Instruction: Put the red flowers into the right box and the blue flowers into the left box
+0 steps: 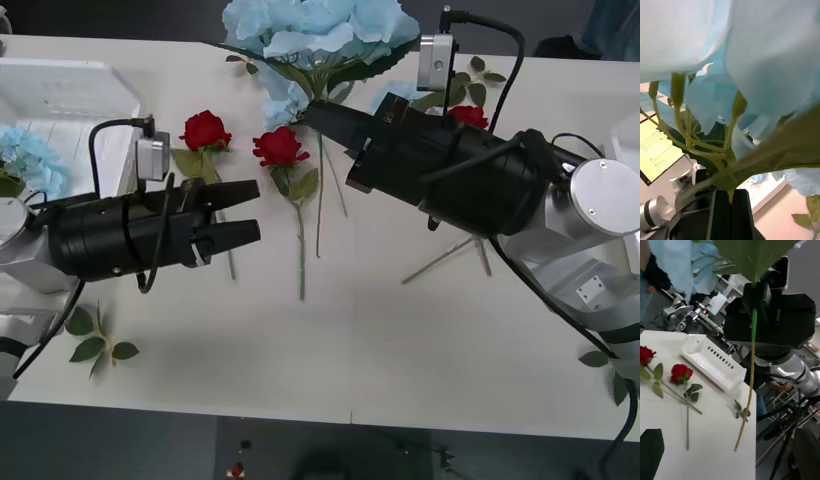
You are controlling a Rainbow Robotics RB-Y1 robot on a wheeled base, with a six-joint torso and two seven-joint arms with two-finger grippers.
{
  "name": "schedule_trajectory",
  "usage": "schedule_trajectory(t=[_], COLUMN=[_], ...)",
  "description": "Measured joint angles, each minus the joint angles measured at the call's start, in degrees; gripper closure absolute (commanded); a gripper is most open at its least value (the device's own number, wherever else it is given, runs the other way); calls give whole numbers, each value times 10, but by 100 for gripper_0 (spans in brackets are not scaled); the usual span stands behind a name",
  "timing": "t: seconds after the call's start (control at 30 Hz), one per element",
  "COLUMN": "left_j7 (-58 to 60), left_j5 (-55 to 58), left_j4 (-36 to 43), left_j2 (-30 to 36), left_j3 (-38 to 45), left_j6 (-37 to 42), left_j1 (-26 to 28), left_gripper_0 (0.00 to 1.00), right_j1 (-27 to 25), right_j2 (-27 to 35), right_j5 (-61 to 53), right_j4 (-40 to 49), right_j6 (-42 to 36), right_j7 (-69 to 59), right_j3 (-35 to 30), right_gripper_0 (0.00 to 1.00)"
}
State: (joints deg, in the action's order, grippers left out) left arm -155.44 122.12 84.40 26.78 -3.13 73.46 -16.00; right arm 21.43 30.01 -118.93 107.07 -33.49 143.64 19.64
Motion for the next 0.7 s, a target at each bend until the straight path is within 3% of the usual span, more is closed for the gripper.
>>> schedule_trajectory(t=[0.67, 0.7], left_j7=[0, 0], left_j5=[-1, -5], left_j4=[0, 0], left_j2=[-37, -39], left_j3=[-103, -106], left_j6=[-80, -84], left_j1=[-84, -87], left_gripper_0=[1, 22], right_j1=[0, 0], right_j2=[-2, -2], right_j5=[-17, -18], right_j4=[-1, -1], right_j6=[0, 0], right_j7=[0, 0], right_j3=[1, 1], right_gripper_0=[100, 100])
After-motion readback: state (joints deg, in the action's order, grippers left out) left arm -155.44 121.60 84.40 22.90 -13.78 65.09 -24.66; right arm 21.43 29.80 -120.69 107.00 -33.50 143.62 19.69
